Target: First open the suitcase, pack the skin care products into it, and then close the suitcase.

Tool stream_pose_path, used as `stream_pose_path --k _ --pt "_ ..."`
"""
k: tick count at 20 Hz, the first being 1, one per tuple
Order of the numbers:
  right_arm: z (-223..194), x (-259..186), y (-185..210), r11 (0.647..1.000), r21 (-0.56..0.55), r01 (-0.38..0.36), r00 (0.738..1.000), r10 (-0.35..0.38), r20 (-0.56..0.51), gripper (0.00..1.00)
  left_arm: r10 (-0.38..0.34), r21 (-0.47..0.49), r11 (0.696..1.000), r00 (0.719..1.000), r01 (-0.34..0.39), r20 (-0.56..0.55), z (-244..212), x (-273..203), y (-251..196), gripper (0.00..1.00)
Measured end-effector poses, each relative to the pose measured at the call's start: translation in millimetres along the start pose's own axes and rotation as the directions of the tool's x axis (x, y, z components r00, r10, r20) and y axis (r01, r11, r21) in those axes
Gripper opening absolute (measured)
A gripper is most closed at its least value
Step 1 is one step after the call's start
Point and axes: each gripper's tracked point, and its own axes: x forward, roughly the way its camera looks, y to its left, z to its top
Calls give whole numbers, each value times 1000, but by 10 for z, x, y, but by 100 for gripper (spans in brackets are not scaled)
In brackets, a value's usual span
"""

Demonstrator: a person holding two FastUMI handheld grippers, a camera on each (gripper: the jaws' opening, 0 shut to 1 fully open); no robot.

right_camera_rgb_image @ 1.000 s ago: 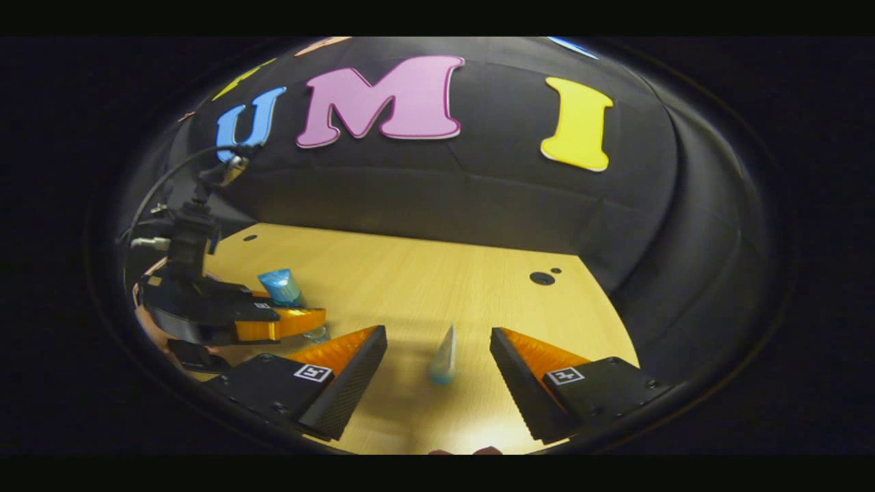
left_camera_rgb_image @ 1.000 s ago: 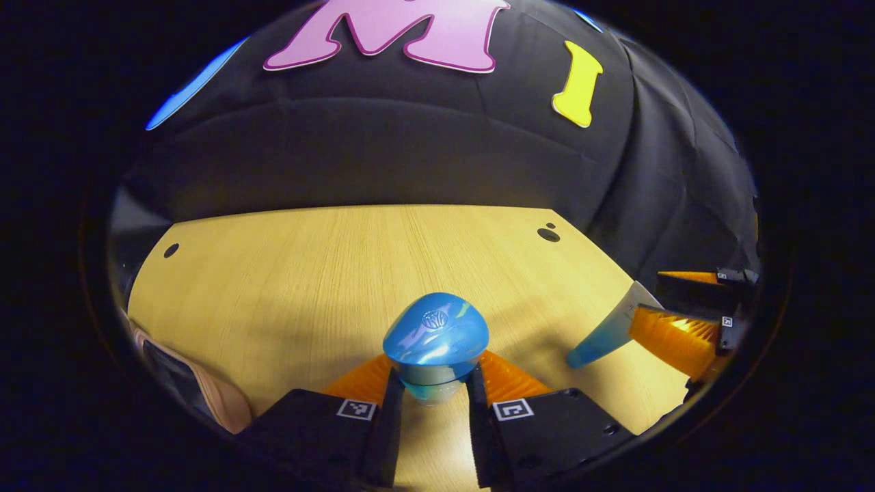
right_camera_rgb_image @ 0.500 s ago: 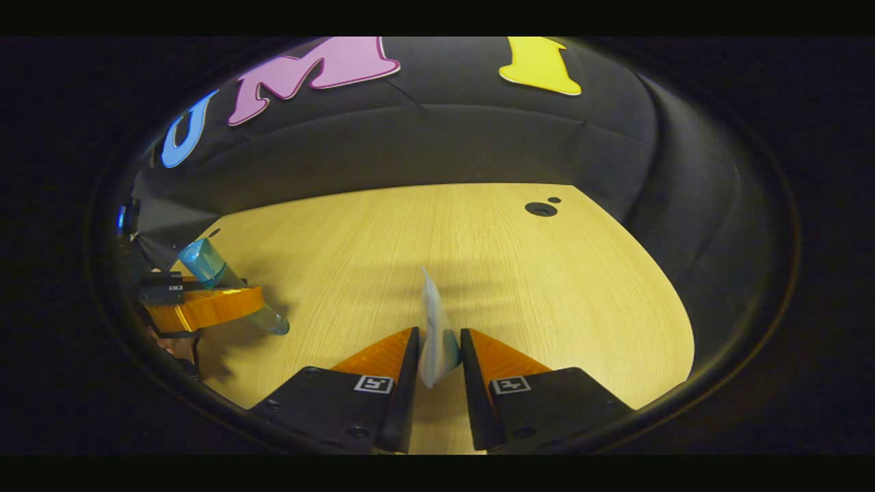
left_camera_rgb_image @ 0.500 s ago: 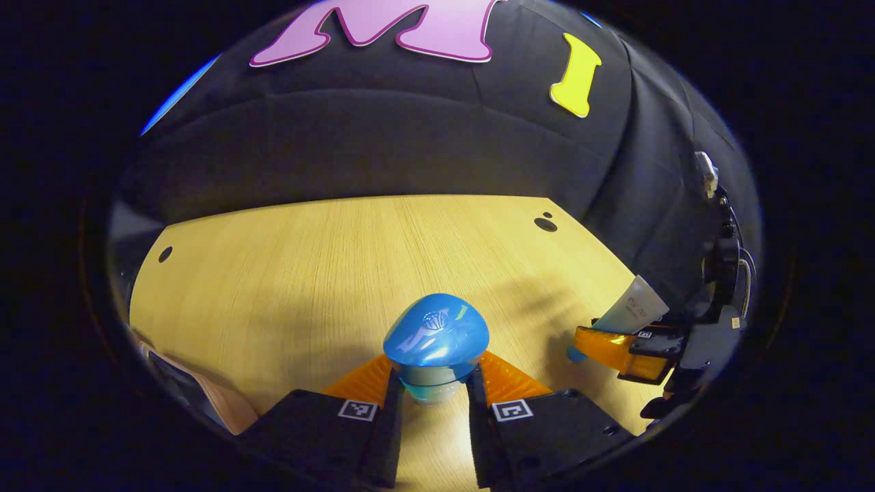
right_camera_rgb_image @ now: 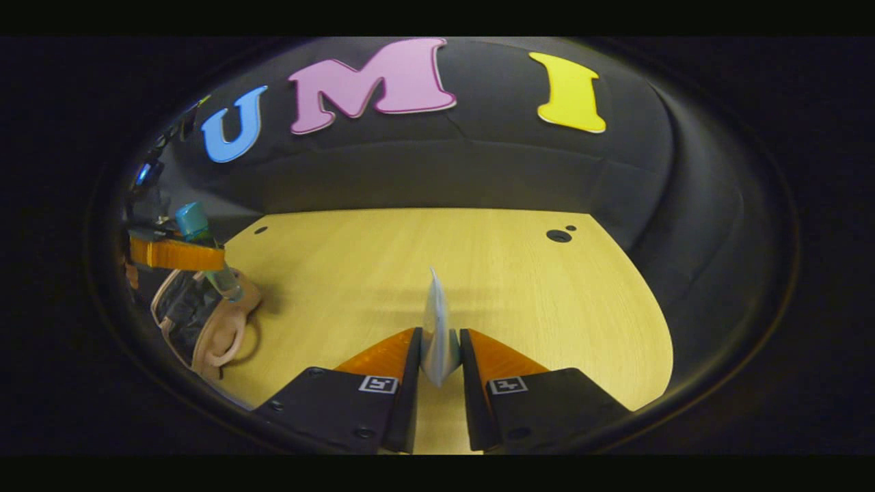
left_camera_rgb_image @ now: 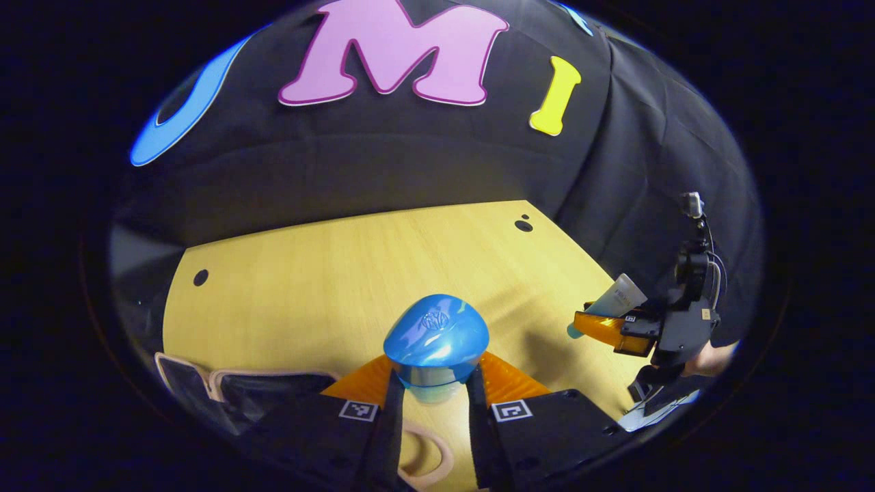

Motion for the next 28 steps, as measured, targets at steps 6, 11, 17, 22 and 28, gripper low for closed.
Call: stream_pose_path --k 6,11,17,22,28 --pt "66 -441 708 997 36 -61 997 59 54 33 98 -89 988 964 -123 -249 -997 -711 934 46" --pt "25 -733 1218 995 9 -98 992 98 74 33 107 -122 973 847 -197 -520 -2027 -683 1357 46" --pt "-177 -975 1573 993 -17 -116 992 116 49 33 118 -154 951 775 -268 -621 -2658 -338 1339 46" --pt "-323 -1043 1863 990 -33 -139 990 139 6 33 118 -196 931 764 -307 -634 -2805 -159 1352 53" --pt "-368 -1095 2327 973 -106 -206 978 203 -38 33 225 -108 944 851 -310 -475 -2335 -378 1277 98"
